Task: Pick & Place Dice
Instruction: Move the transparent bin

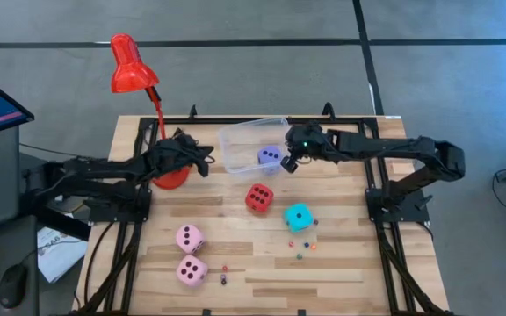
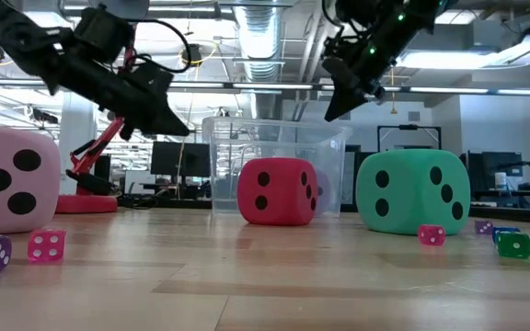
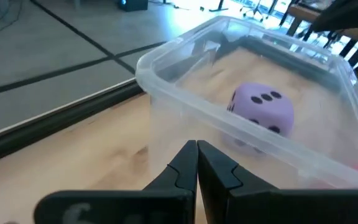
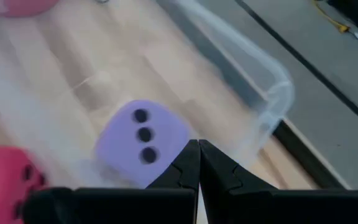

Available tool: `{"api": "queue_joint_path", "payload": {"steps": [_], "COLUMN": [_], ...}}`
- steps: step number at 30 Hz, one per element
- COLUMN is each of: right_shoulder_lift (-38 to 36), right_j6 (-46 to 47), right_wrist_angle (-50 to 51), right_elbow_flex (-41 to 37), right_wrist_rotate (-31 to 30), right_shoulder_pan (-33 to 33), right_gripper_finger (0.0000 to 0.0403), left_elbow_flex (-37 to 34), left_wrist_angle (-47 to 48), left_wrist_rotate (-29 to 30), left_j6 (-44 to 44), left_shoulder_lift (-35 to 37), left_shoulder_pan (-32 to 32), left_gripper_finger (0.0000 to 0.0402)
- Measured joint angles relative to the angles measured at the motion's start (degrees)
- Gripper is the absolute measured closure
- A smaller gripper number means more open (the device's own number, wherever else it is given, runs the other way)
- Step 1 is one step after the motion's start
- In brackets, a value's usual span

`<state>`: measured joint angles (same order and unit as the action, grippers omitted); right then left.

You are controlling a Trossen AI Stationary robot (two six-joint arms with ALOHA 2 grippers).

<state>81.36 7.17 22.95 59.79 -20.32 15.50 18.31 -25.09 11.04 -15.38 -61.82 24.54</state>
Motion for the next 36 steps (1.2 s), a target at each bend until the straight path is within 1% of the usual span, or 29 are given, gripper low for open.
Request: {"api": "queue_joint_path", "payload": {"steps": [4,8,11,15,24,30,36], "right_shoulder_lift": [0.5,0.6,0.6,0.6,0.6,0.5,0.5], "right_j6": [-1.7,-2.9,-4.1,-5.6,-4.5,-4.2,-2.7], "right_wrist_angle": [0.4,0.2,0.2,0.6,6.4,7.7,8.0], "right_elbow_flex": [0.0,0.0,0.0,0.0,0.0,0.1,0.1], "right_wrist_rotate": [4.4,9.5,12.5,17.3,17.5,17.5,17.5], "right_shoulder_pan": [3.3,6.2,7.6,7.7,6.6,6.1,4.6], "right_gripper_finger": [0.0403,0.0403,0.0403,0.0403,0.0403,0.0403,0.0403], "left_elbow_flex": [0.2,1.9,3.3,5.2,7.8,8.0,8.0], "left_wrist_angle": [-2.8,-2.9,-2.9,-2.9,-4.6,-5.5,-5.9], "left_wrist_rotate": [-0.5,-5.0,-5.5,-5.4,-5.4,-5.4,-5.4], "left_j6": [0.0,0.0,0.0,0.0,1.9,3.4,3.5], "left_shoulder_lift": [-3.7,-6.9,-9.4,-12.4,-16.4,-16.7,-16.7], "left_shoulder_pan": [2.6,4.9,6.2,6.8,6.7,6.9,8.5], "left_gripper_finger": [0.0402,0.0402,0.0402,0.0402,0.0402,0.0402,0.0402]}}
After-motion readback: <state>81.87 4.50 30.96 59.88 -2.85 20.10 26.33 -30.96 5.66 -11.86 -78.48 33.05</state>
